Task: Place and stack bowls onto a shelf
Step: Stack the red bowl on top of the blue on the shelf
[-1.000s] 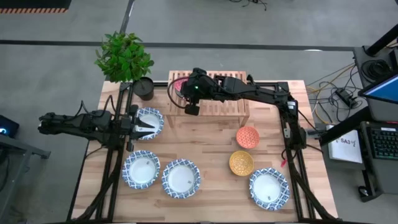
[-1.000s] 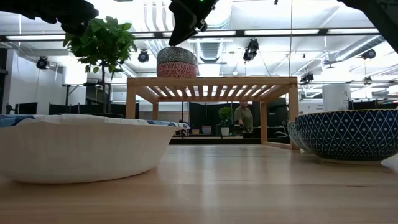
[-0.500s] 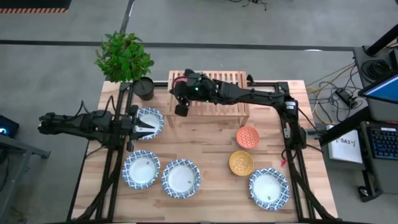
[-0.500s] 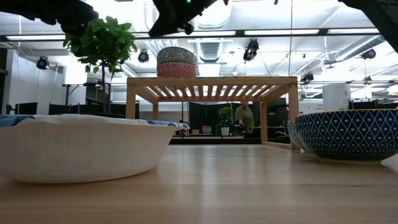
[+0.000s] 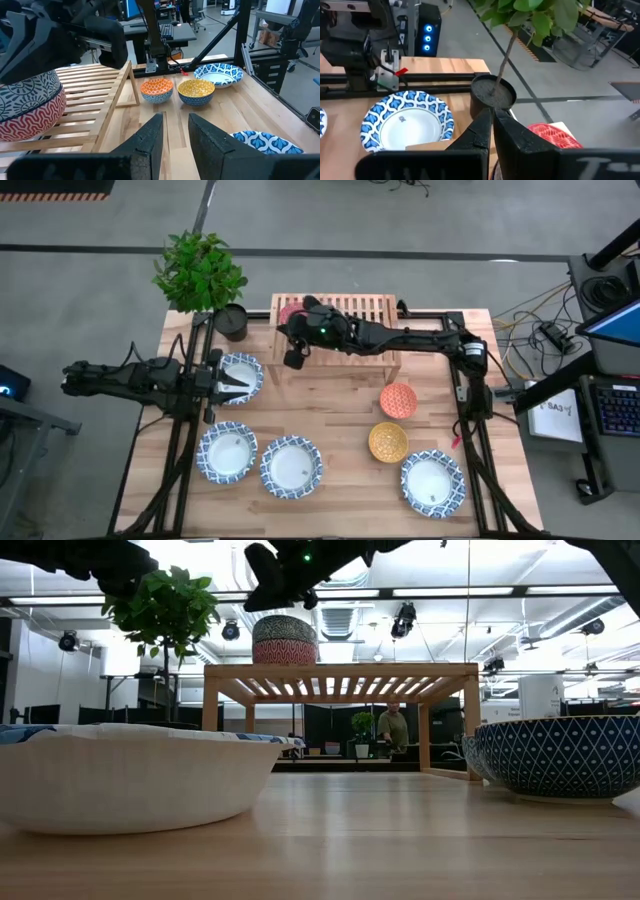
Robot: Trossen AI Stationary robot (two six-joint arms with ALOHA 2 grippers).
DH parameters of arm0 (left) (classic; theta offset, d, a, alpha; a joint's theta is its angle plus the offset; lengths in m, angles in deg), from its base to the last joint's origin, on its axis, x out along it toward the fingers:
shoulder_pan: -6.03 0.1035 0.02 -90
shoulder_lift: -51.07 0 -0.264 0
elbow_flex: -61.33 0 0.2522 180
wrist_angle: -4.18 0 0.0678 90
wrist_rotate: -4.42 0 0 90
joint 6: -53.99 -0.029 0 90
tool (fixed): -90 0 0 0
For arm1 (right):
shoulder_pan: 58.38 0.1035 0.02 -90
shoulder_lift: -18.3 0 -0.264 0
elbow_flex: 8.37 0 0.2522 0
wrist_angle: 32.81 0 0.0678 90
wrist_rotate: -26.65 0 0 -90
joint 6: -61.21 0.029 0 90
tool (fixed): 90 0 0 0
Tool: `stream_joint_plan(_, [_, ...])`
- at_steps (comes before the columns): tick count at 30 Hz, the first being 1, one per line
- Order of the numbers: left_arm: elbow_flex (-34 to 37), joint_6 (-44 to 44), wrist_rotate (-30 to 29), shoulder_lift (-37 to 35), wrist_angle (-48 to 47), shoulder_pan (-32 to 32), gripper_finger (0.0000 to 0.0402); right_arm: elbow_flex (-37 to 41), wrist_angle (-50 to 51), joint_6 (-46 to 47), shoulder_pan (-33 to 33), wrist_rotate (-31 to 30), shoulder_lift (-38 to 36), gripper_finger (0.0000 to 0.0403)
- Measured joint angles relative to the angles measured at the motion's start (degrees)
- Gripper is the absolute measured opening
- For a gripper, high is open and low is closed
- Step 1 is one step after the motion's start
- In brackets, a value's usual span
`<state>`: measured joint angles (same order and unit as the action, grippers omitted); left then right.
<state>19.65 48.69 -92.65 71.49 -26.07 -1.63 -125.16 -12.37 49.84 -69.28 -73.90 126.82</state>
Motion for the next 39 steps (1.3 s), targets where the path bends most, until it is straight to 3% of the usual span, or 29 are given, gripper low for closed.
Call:
stream_joint_plan(10, [0.00, 0.00, 0.00, -0.02, 0.23, -0.02, 0.0075, 5.74, -4.80, 2.86, -0.24, 0.05, -0.82, 0.0008])
stream_joint_plan(22, [0.00, 0.00, 0.00, 0.00, 0.22, 0.00, 0.0075, 6.80, -5.54, 5.88, -0.37, 0.11, -0.82, 0.0008])
stream_joint_plan(32, [0.00, 0.00, 0.00, -0.02, 0.22, -0.02, 0.0075, 1.66, -5.71, 5.59, -0.92, 0.05, -1.46, 0.0008])
stream_joint_plan(39, [0.00, -0.09, 0.00, 0.00, 0.24, -0.02, 0.0075, 0.01, -3.80, 12.22, -4.69, 2.42, -1.09, 0.0008])
